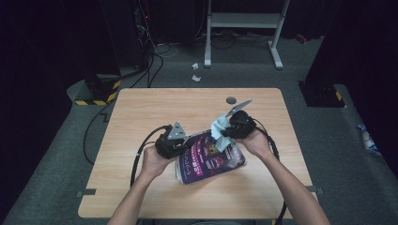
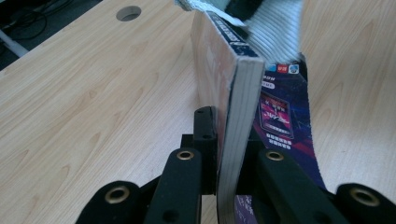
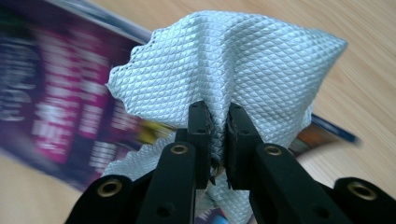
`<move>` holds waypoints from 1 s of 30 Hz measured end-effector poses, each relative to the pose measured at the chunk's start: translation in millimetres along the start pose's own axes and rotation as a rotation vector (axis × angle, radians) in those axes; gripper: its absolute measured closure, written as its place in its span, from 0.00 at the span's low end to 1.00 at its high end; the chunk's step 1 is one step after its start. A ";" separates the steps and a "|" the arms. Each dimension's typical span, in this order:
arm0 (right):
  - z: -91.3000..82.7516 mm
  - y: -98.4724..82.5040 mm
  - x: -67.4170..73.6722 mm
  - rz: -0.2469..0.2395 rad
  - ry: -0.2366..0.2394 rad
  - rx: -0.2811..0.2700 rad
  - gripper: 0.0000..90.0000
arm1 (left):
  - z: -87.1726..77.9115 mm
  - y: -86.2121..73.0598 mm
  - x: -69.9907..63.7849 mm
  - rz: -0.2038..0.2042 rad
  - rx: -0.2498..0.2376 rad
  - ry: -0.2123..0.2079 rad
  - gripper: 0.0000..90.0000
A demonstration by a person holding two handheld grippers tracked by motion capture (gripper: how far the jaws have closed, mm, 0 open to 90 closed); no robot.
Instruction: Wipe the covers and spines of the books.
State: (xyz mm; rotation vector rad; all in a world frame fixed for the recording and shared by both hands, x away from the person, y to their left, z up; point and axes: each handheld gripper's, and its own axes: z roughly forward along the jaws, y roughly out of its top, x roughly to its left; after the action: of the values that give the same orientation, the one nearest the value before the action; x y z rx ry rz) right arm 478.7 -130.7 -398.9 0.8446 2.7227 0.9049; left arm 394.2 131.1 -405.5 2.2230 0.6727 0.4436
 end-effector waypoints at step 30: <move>-1.8 9.0 31.3 -0.073 0.031 -0.035 0.91 | 4.7 0.8 -2.3 0.011 0.013 0.022 0.93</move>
State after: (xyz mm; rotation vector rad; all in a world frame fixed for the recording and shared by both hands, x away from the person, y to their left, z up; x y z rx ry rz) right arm 456.4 -108.3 -391.1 0.7258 2.7361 0.9553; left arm 395.0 126.6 -408.3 2.2378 0.6764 0.4709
